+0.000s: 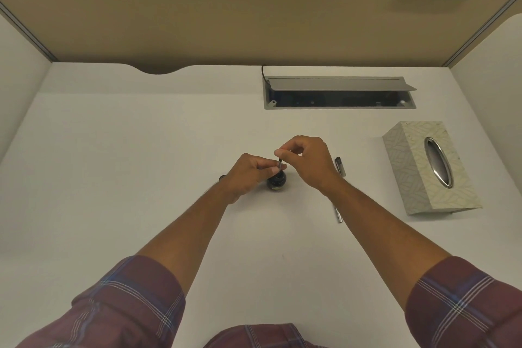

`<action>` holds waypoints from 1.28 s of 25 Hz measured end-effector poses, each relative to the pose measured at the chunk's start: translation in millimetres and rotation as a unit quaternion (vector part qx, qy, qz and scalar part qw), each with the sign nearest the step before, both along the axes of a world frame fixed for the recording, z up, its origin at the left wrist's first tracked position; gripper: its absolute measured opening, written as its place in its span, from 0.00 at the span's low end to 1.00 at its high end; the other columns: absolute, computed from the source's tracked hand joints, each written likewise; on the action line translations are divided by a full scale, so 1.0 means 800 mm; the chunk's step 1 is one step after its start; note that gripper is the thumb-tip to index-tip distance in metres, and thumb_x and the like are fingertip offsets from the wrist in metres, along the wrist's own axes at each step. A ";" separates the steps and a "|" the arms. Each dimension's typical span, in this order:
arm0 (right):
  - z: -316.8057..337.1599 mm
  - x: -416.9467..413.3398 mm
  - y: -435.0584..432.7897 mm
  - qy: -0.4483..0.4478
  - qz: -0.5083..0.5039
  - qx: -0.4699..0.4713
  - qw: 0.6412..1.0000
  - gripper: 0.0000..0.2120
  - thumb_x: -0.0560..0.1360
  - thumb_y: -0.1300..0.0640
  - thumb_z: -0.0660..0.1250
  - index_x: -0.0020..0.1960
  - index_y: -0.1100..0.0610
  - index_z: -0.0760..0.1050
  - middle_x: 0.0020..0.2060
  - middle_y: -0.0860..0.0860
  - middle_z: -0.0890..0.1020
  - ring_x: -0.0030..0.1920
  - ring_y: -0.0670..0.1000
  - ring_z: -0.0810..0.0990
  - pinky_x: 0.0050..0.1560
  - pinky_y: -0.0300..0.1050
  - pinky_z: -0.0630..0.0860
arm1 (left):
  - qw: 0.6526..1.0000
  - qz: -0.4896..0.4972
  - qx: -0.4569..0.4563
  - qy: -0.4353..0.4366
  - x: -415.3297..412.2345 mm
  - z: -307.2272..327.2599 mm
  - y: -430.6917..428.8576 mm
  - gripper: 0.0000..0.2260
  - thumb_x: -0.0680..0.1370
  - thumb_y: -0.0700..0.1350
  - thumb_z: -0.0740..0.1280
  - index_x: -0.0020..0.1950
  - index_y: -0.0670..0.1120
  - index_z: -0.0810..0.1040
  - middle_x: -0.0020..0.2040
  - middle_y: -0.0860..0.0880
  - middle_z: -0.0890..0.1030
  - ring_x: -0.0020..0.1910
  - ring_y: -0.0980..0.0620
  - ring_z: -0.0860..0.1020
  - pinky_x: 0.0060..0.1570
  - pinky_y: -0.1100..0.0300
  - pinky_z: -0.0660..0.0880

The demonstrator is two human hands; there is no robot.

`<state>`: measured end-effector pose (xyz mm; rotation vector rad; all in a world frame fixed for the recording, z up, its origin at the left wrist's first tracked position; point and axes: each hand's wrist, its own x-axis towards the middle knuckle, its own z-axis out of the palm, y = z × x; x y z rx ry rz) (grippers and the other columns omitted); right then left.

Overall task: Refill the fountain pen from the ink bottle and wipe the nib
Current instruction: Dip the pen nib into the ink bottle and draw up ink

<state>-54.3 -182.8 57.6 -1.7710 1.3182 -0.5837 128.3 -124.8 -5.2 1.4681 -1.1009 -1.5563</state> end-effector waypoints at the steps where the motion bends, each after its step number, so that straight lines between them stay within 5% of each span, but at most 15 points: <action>1: 0.000 0.000 0.000 -0.002 -0.005 0.001 1.000 0.08 0.76 0.51 0.76 0.46 0.56 0.86 0.40 0.45 0.87 0.38 0.39 0.82 0.40 0.26 0.75 | 1.000 0.000 0.001 0.002 0.000 0.000 0.000 0.09 0.83 0.41 0.72 0.62 0.46 0.89 0.59 0.53 0.90 0.64 0.54 0.84 0.69 0.58 0.74; 7: 0.000 -0.006 0.005 -0.018 0.031 0.014 0.999 0.10 0.82 0.57 0.68 0.58 0.57 0.85 0.51 0.49 0.88 0.49 0.41 0.85 0.47 0.25 0.74 | 1.000 0.000 0.006 0.025 0.001 0.000 -0.001 0.09 0.82 0.41 0.72 0.62 0.46 0.88 0.59 0.53 0.89 0.66 0.53 0.84 0.73 0.54 0.74; 10: 0.001 -0.006 0.006 -0.009 0.045 0.004 0.999 0.09 0.81 0.59 0.68 0.56 0.59 0.85 0.49 0.51 0.88 0.43 0.34 0.83 0.45 0.22 0.73 | 1.000 -0.002 0.003 0.017 0.000 0.000 -0.001 0.09 0.83 0.41 0.72 0.62 0.46 0.88 0.59 0.53 0.89 0.66 0.54 0.84 0.73 0.55 0.74; 15: 0.002 -0.002 0.004 -0.034 -0.009 0.003 0.999 0.06 0.76 0.55 0.76 0.46 0.58 0.86 0.41 0.49 0.88 0.40 0.44 0.85 0.44 0.33 0.78 | 1.000 -0.006 0.006 0.021 0.001 0.000 0.001 0.10 0.83 0.41 0.71 0.63 0.45 0.88 0.60 0.53 0.89 0.66 0.55 0.84 0.71 0.58 0.74; 20: 0.002 -0.003 0.007 -0.040 0.019 0.034 0.998 0.09 0.81 0.56 0.68 0.58 0.55 0.85 0.48 0.47 0.88 0.46 0.41 0.84 0.50 0.33 0.78 | 1.000 -0.005 0.009 0.029 0.001 0.001 0.000 0.10 0.83 0.42 0.72 0.63 0.46 0.88 0.60 0.53 0.89 0.66 0.54 0.83 0.71 0.58 0.74; 25: 0.005 -0.001 0.007 -0.017 0.021 0.013 1.000 0.08 0.80 0.56 0.70 0.52 0.58 0.86 0.46 0.49 0.88 0.43 0.38 0.83 0.45 0.25 0.75 | 0.999 -0.005 0.013 0.029 0.002 0.000 0.000 0.10 0.83 0.42 0.72 0.62 0.46 0.88 0.60 0.54 0.89 0.66 0.54 0.83 0.72 0.56 0.73; 29: 0.006 0.002 0.005 -0.032 -0.017 0.009 0.999 0.08 0.76 0.53 0.76 0.44 0.58 0.86 0.40 0.50 0.88 0.42 0.49 0.85 0.46 0.39 0.79 | 1.000 -0.007 0.010 0.019 0.002 -0.002 -0.001 0.10 0.83 0.42 0.72 0.63 0.46 0.88 0.60 0.53 0.89 0.66 0.55 0.83 0.71 0.57 0.74; 32: 0.008 0.000 0.007 -0.039 -0.009 0.021 0.999 0.08 0.77 0.53 0.75 0.48 0.59 0.85 0.41 0.48 0.87 0.39 0.40 0.84 0.42 0.29 0.78 | 1.000 -0.001 0.011 0.023 0.001 -0.001 0.000 0.09 0.83 0.42 0.72 0.62 0.46 0.88 0.59 0.54 0.89 0.65 0.55 0.84 0.68 0.60 0.75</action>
